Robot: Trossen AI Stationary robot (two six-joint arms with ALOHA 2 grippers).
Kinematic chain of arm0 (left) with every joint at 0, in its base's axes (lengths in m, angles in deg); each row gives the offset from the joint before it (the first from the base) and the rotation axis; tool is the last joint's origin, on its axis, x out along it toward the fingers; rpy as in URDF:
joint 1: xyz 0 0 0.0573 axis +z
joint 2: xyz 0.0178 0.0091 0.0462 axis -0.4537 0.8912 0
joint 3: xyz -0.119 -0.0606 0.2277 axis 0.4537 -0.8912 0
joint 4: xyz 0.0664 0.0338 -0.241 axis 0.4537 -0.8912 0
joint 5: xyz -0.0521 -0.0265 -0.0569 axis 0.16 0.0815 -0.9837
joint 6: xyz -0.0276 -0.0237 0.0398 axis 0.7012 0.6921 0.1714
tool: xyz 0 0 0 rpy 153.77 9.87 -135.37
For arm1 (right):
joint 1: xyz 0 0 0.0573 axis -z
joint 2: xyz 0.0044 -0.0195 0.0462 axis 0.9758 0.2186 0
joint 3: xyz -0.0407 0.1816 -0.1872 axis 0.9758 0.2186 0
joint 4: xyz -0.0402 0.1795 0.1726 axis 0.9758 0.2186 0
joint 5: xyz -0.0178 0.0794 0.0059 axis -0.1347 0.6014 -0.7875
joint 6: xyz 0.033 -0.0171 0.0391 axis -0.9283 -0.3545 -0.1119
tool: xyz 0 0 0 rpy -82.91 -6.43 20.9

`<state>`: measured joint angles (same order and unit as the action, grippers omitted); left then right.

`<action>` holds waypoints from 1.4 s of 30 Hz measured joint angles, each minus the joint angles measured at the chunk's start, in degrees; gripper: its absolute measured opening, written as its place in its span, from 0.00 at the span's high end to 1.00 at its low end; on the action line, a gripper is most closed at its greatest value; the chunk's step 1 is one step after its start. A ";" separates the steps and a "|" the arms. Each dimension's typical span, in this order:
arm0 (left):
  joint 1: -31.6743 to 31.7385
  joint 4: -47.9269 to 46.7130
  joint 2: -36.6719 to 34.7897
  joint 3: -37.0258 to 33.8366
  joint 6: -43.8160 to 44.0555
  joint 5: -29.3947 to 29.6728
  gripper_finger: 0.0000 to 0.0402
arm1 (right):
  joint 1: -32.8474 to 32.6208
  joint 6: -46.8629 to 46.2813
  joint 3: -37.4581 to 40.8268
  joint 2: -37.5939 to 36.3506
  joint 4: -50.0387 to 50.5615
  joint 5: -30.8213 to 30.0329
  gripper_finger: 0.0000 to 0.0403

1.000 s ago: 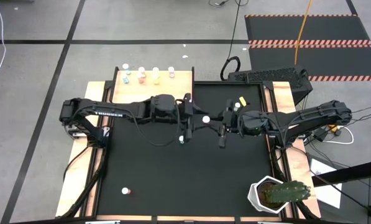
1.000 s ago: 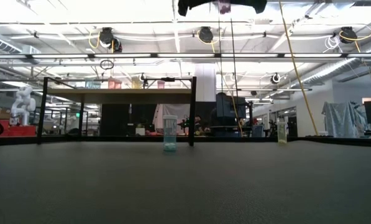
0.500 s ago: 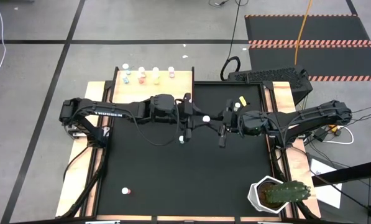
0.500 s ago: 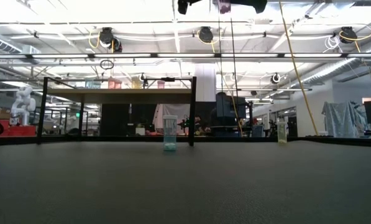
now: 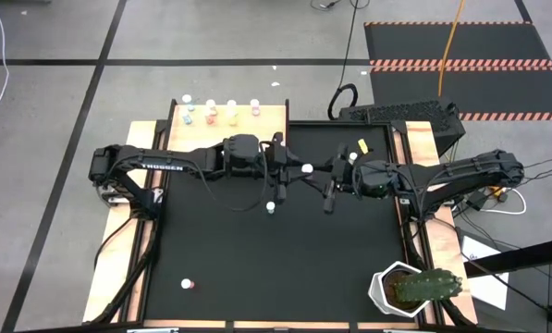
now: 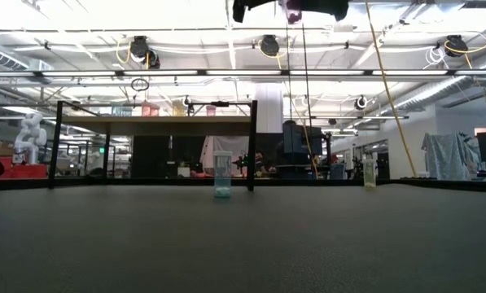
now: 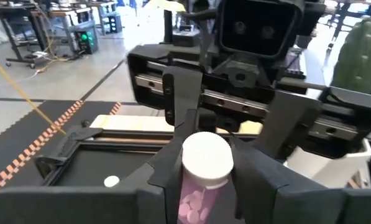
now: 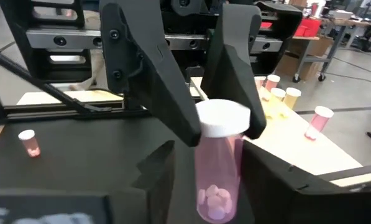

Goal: Pick and place medicine bottles onto shelf by color
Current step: Put the pink pill bottle on the shelf aligned with the pink pill bottle

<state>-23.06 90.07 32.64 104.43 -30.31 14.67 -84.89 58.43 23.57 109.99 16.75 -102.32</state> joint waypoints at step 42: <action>28.85 -16.37 -10.24 -1.85 3.99 3.84 0.70 | 13.87 -11.26 0.00 -6.34 11.03 -4.04 0.30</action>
<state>5.79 73.70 22.40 102.58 -26.32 18.51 -71.03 47.17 23.57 103.65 27.78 -106.36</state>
